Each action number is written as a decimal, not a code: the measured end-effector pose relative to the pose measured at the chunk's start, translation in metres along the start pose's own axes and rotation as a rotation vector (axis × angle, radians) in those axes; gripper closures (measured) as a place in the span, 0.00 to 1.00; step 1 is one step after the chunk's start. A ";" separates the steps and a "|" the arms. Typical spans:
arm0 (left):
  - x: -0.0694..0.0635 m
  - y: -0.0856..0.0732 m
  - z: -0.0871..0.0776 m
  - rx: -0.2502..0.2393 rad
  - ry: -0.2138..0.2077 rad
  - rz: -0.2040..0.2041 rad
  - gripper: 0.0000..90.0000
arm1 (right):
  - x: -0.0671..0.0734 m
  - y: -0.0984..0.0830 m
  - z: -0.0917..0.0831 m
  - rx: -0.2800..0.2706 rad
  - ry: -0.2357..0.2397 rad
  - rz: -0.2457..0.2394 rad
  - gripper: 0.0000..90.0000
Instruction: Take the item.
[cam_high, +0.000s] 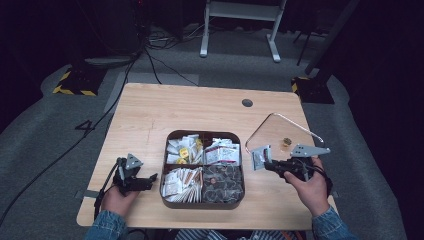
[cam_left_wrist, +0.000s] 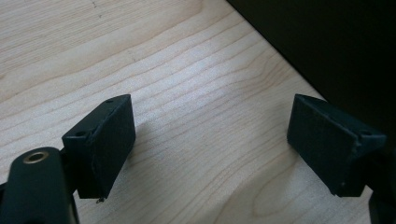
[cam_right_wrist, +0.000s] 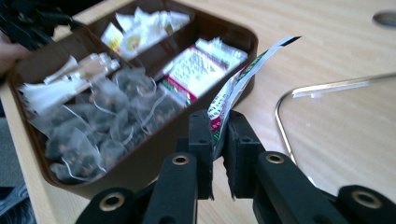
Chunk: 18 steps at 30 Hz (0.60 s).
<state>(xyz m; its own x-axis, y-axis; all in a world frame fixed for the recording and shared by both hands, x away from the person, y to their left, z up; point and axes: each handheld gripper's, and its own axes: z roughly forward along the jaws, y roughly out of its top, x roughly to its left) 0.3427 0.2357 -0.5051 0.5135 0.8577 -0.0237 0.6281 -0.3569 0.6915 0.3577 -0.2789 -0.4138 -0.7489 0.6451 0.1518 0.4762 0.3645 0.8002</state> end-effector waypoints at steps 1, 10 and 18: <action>0.000 0.000 0.000 0.000 0.000 0.000 0.18 | 0.000 -0.002 0.002 0.009 0.000 0.003 0.92; 0.000 0.000 0.000 0.000 -0.002 0.000 0.17 | -0.003 -0.022 0.021 0.086 0.013 0.032 0.92; 0.000 0.000 0.000 0.000 -0.002 0.000 0.18 | 0.001 -0.030 0.033 0.120 0.046 0.038 0.92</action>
<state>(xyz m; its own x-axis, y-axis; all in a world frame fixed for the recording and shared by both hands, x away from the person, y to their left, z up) 0.3427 0.2357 -0.5051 0.5144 0.8572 -0.0252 0.6282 -0.3567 0.6915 0.3576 -0.2675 -0.4568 -0.7483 0.6294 0.2096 0.5546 0.4201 0.7183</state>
